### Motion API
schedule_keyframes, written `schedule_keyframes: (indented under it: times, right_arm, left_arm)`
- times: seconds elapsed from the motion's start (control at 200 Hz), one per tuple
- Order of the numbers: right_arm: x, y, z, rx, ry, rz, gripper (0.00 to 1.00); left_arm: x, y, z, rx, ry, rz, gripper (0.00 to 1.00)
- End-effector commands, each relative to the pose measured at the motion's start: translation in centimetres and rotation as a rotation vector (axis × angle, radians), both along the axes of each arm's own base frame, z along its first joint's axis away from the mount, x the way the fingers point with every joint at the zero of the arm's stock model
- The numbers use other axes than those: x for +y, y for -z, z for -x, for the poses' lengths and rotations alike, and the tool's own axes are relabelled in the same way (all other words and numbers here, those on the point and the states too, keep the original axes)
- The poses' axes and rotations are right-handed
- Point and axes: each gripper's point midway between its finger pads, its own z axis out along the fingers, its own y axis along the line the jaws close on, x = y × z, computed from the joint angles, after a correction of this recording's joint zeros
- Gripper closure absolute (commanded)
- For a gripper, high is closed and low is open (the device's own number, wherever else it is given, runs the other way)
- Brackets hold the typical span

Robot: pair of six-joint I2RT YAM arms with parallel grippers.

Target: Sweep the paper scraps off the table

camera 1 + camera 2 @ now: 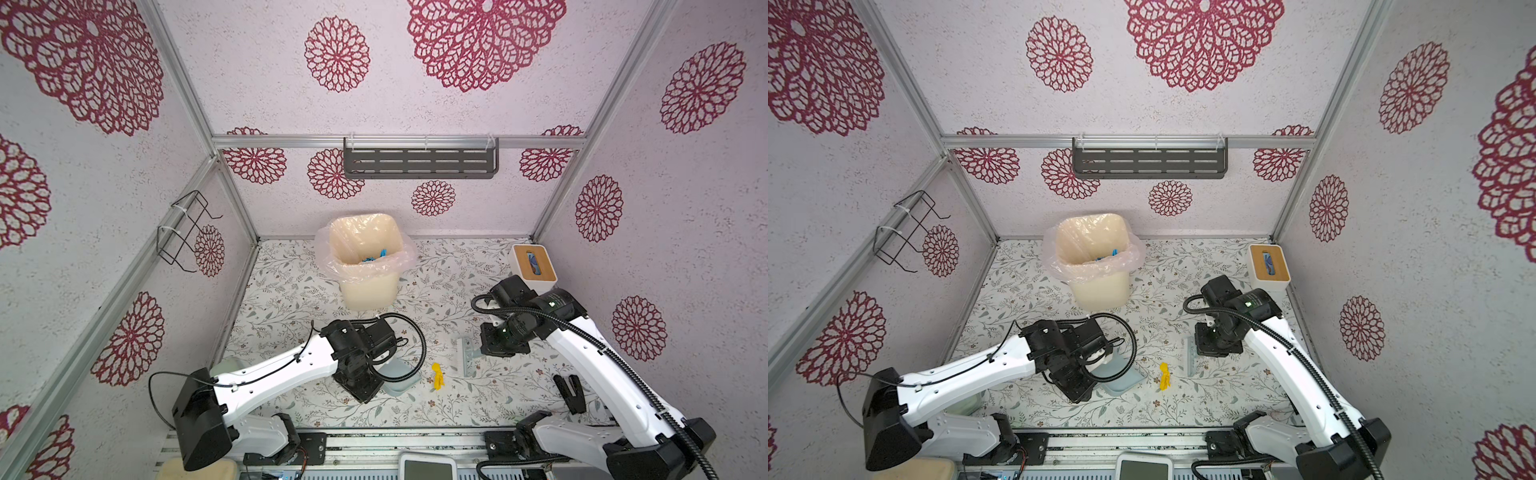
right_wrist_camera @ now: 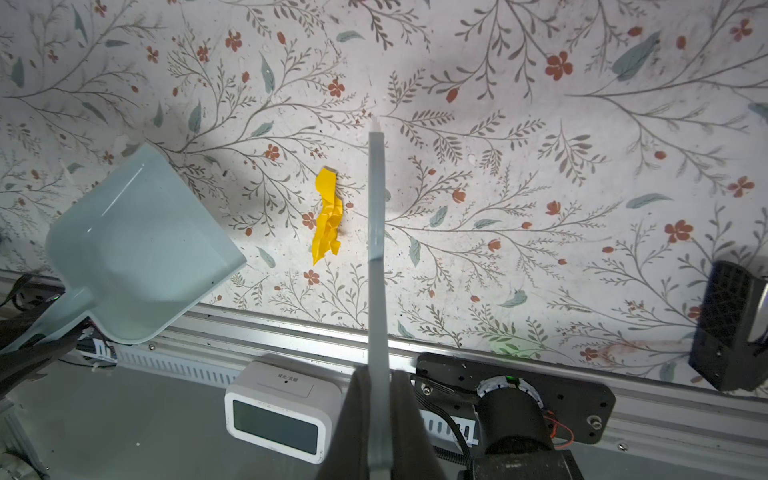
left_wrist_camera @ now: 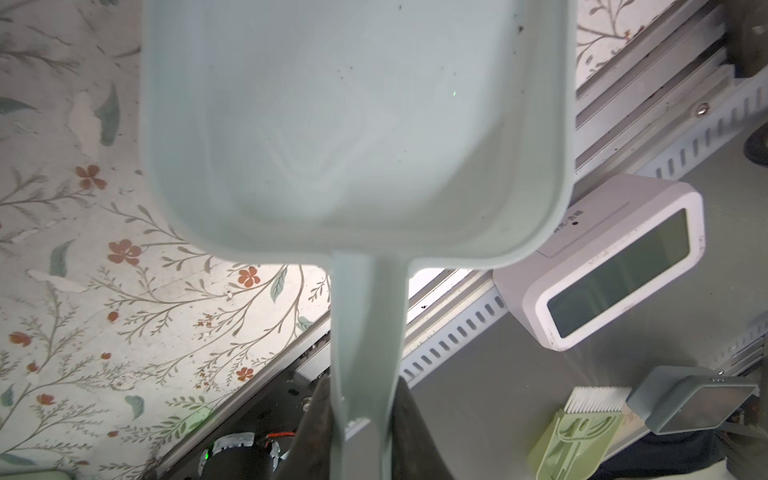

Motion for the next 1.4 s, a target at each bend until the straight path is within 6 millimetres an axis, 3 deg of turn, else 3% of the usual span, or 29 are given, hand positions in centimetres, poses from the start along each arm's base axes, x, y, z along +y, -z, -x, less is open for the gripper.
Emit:
schedule_keyframes:
  times: [0.0,0.666,1.396]
  right_arm:
    - [-1.0,-0.4,0.0,-0.011,-0.026,0.07,1.0]
    - [2.5,0.2,-2.2,-0.057,-0.082,0.122,1.0]
    - [5.4,3.1,-0.2,-0.003,-0.115,0.138,1.0]
  left_arm:
    - [-1.4,0.2,0.1,0.007,0.057,0.015,1.0]
    - [-3.6,3.2,-0.5,-0.066,0.216,-0.113,1.0]
    - [-3.9,4.6,-0.9,-0.071,0.306,-0.135,1.0]
